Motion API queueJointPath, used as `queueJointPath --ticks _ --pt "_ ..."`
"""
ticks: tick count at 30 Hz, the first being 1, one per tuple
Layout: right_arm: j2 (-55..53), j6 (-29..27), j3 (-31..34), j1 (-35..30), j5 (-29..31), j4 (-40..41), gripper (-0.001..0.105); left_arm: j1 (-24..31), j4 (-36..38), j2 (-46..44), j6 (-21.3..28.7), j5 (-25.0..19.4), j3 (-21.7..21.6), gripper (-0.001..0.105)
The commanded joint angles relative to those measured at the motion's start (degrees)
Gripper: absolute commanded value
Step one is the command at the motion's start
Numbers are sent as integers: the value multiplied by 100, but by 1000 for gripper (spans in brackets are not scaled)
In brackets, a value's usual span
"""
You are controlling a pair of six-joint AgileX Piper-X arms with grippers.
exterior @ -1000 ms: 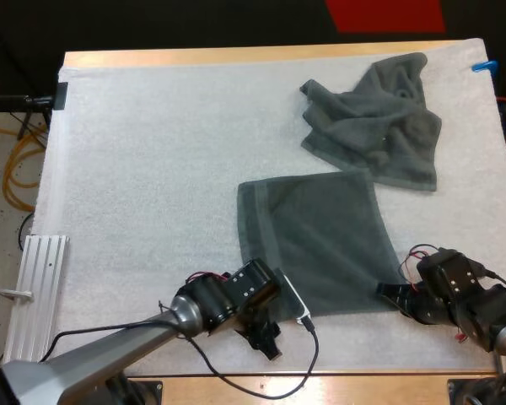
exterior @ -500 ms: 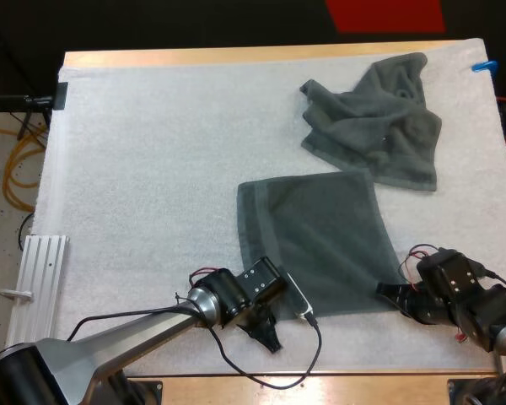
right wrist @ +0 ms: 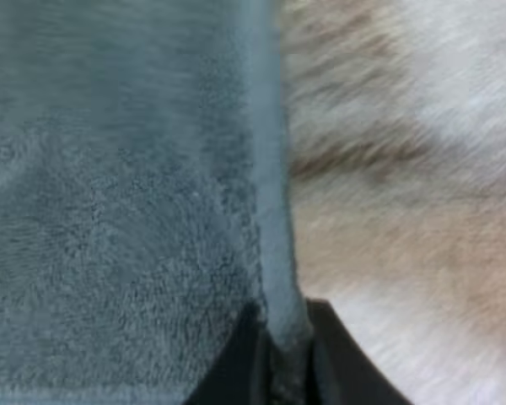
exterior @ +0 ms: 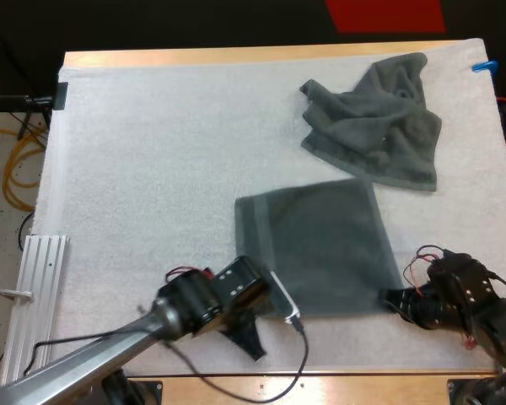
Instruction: Pick towel from pile fold and stack
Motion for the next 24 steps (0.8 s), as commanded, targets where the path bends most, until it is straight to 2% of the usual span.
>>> queueJointPath --ticks 1,5,11,15,17,19,21,24 --pt "-156 4 -127 117 -35 309 0 -19 316 -217 -101 -14 5 0" --pt "-373 430 -231 473 -35 419 0 2 175 -718 -301 63 5 0" --pt "-50 1090 -230 642 120 -536 0 288 -676 -634 -330 130 5 0" --pt "442 1378 -230 643 548 -1404 0 860 -1015 -214 -198 180 5 0" --pt "764 1448 -230 643 677 -1728 0 1241 -1343 60 -93 363 5 0" --pt "1211 1466 -230 579 817 -2241 0 1612 -1748 392 -10 856 5 0" --pt "1536 1498 -230 443 915 -2685 0 1874 -1990 633 -8 1096 5 0" --pt "1971 1554 -230 124 1001 -3344 0 2204 -2259 1067 2 1130 5 0"
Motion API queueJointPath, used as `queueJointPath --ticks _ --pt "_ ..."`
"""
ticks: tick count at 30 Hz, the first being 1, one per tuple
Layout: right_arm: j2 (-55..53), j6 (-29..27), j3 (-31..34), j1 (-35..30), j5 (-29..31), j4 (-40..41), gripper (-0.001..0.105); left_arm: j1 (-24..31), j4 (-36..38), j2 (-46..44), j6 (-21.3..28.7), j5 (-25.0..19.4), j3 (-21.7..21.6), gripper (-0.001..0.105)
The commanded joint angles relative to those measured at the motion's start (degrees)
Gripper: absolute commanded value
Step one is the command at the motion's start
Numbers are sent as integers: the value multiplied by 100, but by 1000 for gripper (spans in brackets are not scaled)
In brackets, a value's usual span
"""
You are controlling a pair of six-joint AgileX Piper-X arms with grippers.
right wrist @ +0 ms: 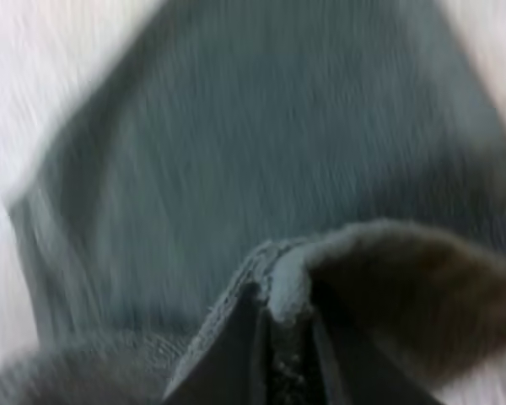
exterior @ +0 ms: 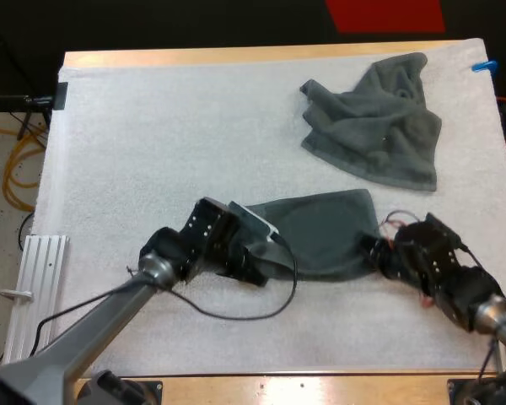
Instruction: Pick towel from pile fold and stack
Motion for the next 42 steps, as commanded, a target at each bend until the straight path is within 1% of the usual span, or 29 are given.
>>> queueJointPath --ticks 1,3,5,7,8,10,13,18,20,21,22,23,25,26,27,28,30,31,32,34,35,37,38,40,41,42 --pt "157 55 -40 -168 0 -395 0 111 -159 123 52 51 5 0" --pt "444 220 -40 -428 -199 -677 0 286 -330 341 69 110 5 0" --pt "711 239 -40 -646 -407 -1008 0 436 -486 509 68 205 5 0" --pt "1057 237 -40 -827 -695 -1380 0 600 -611 676 68 205 5 0" --pt "1141 237 -40 -870 -746 -1471 0 628 -644 706 68 205 5 0" --pt "1378 237 -40 -956 -790 -1746 0 750 -779 775 68 205 5 0" --pt "1601 237 -40 -998 -790 -2107 0 863 -963 780 68 83 5 0" --pt "1752 237 -40 -997 -790 -2348 0 866 -1219 780 82 82 5 0" --pt "1754 237 -40 -997 -815 -2347 5 866 -1238 780 82 82 5 3" --pt "1754 237 -40 -997 -828 -2368 11 866 -1236 780 102 82 5 6" --pt "1754 237 -40 -997 -827 -2436 21 866 -1236 780 111 82 5 13" --pt "1754 237 -40 -997 -827 -2475 25 866 -1236 780 110 82 5 15" --pt "1754 237 -40 -997 -827 -2879 53 866 -1274 780 110 82 5 33" --pt "1754 237 -40 -997 -827 -3037 61 866 -1281 780 110 82 -9 41" --pt "1754 154 -40 -997 -827 -3384 70 866 -1280 780 110 82 -58 50" --pt "1754 90 -40 -997 -827 -3721 76 866 -1271 780 110 82 -117 61" --pt "1754 -6 -40 -997 -827 -4319 77 866 -1255 780 120 82 -272 72" --pt "1754 -181 -72 -997 -827 -4601 76 866 -1215 767 115 82 -401 76" --pt "1754 -269 -95 -997 -827 -4659 75 866 -1190 743 114 72 -454 77" --pt "1667 -608 -280 -997 -874 -4419 74 866 -1040 558 313 27 -694 77" --pt "1642 -696 -335 -997 -890 -4279 74 866 -1004 480 392 -22 -743 77" --pt "1430 -1174 -541 -997 -932 -3662 74 866 -931 113 520 -205 -844 77" --pt "1363 -1319 -624 -997 -931 -3445 74 866 -906 -10 525 -262 -858 77" --pt "1085 -1830 -853 -997 -887 -2537 74 866 -755 -482 525 -447 -872 77" --pt "996 -1968 -903 -997 -849 -2357 74 866 -718 -622 525 -488 -872 77" --pt "829 -2215 -1033 -997 -767 -1875 74 866 -589 -885 489 -493 -872 77"
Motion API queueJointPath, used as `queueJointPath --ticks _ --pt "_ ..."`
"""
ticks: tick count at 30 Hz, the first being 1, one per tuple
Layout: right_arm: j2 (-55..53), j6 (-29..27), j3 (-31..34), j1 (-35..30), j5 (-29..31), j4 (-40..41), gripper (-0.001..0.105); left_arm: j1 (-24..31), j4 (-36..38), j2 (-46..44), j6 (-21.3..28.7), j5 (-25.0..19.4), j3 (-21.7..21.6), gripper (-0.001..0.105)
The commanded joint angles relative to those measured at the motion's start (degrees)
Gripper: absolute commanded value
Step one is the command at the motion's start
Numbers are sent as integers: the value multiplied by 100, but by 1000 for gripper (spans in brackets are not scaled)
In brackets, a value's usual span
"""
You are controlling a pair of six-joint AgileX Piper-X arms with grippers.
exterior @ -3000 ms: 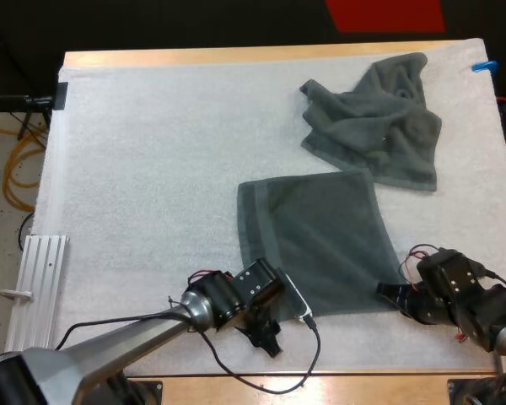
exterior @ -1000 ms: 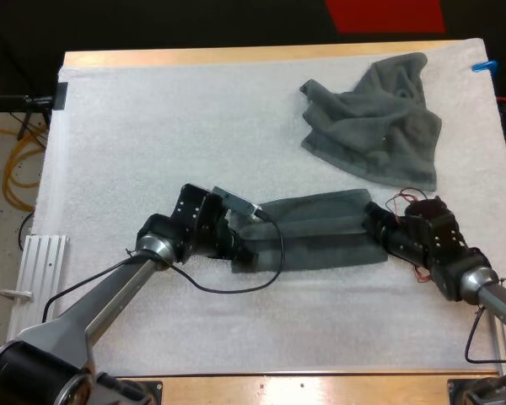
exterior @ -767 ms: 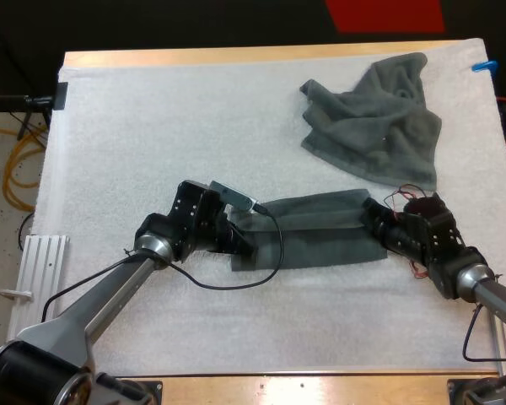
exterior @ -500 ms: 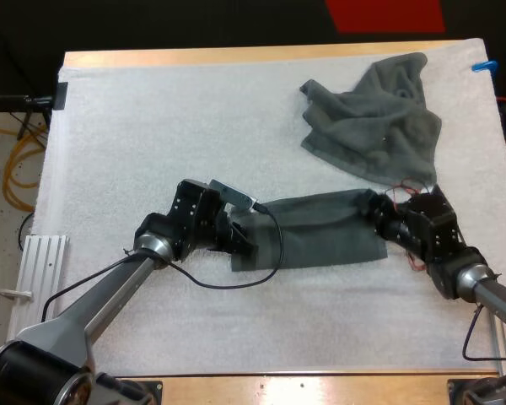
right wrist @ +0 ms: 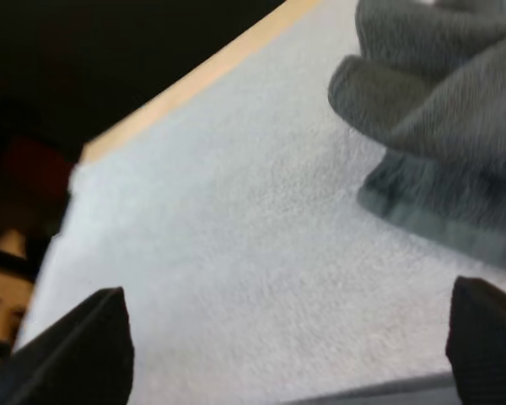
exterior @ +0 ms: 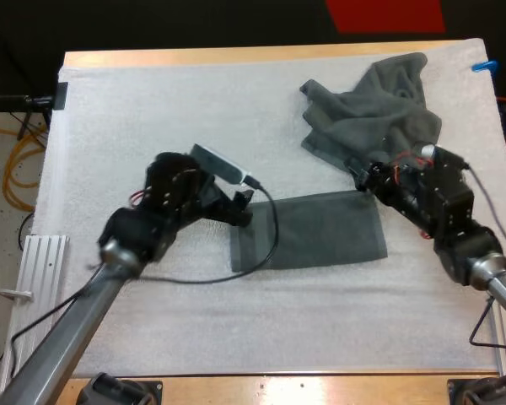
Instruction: Pick towel from pile fold and stack
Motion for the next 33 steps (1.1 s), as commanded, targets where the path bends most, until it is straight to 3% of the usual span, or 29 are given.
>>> queueJointPath --ticks 1,7,12,16,20,24,28,33 --pt "-237 -433 -195 -39 69 866 74 5 220 -323 -87 -86 -33 77" --pt "-1029 -1541 -781 -39 449 3102 74 5 1166 -1419 -1255 98 -33 77" --pt "-1610 -1630 -920 -39 448 4492 74 5 1762 -2050 -2113 992 -33 77" --pt "-1895 -1629 -920 -39 522 5377 74 5 2145 -2312 -2268 1097 -33 77" --pt "-1783 -1768 -894 -39 707 5436 74 5 2107 -2334 -2268 1097 -33 77" --pt "-1116 -2015 -896 -113 715 4895 74 5 1972 -2334 -2268 1097 -33 77" --pt "-73 -2016 -950 -579 17 4223 74 5 1965 -2334 -2268 1097 -33 77" --pt "1098 -2034 -1241 -1124 -707 3957 74 5 1984 -2334 -2279 1182 -33 77"
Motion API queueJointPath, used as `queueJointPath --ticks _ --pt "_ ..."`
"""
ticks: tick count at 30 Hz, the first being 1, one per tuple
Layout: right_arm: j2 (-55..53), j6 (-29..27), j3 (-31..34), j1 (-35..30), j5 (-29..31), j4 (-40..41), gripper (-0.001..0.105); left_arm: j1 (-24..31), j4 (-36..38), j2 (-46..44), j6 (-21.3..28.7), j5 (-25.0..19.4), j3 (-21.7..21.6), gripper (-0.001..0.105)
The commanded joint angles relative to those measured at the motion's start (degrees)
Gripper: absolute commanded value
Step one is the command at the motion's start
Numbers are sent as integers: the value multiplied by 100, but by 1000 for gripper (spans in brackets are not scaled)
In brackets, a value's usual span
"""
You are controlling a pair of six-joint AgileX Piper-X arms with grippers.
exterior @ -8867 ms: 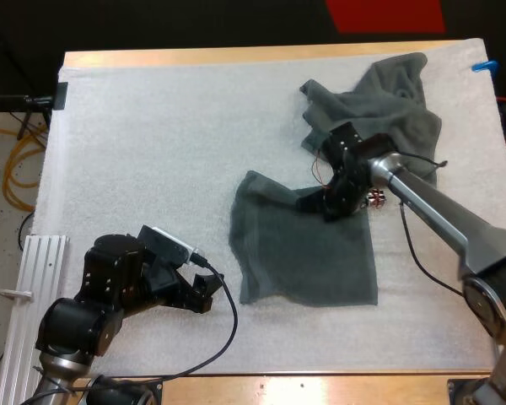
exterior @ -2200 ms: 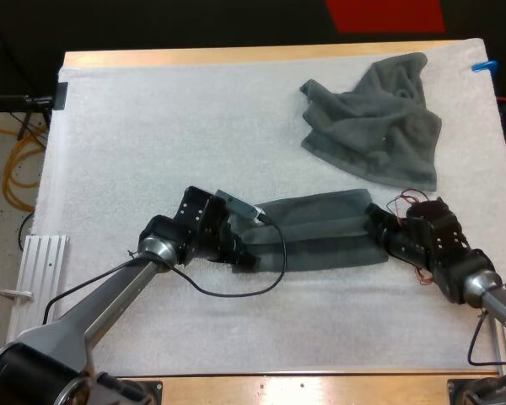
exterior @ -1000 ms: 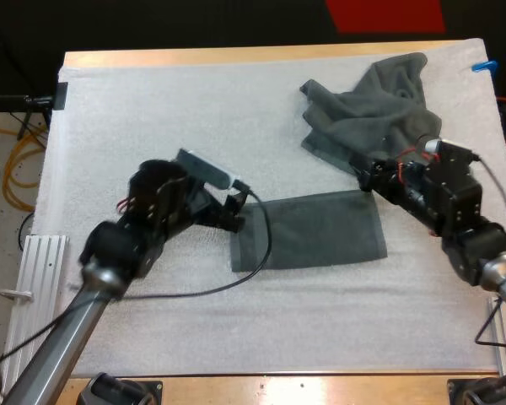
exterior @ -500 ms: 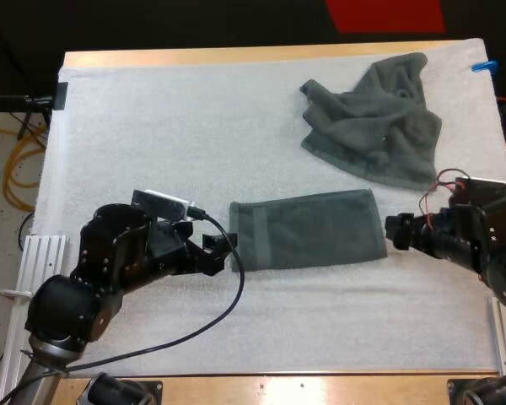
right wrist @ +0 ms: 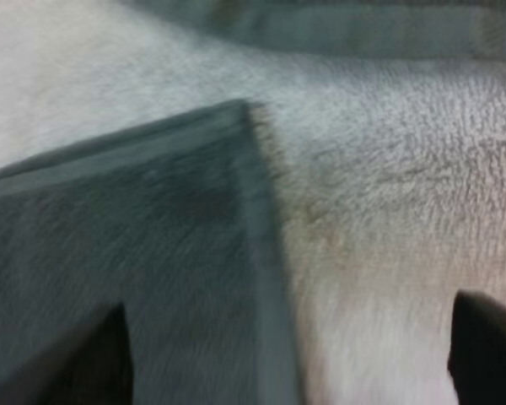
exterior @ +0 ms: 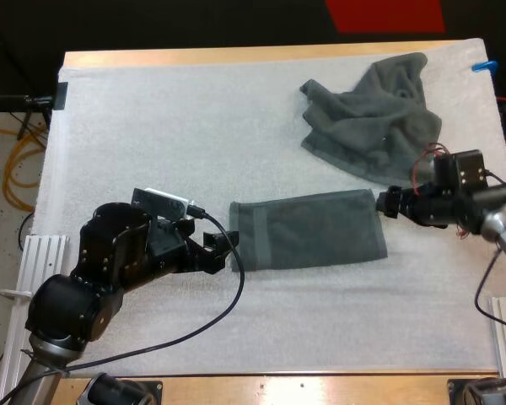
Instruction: Pick towel from pile fold and stack
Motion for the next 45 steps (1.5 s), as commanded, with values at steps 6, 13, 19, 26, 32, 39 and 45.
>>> queueJointPath --ticks 6,13,19,26,32,39,45 --pt "907 -225 -280 -198 -1311 -223 74 2 -29 -19 -63 64 -33 77" --pt "1427 -225 -287 76 -1786 -245 74 2 -14 -19 -76 64 -33 77" --pt "1686 -225 -287 561 -2303 -238 74 2 -14 -19 -76 64 -33 77" --pt "1658 -183 -287 669 -1128 -46 34 2 -14 -19 -76 64 -33 77" --pt "1154 -967 -287 666 1124 796 1 2 2 -19 -76 64 -33 77" --pt "186 -2096 -287 666 4787 1657 1 2 2 -19 -76 64 -33 77" --pt "-342 -2161 -287 692 4755 1578 1 2 2 -19 -76 64 -33 77"
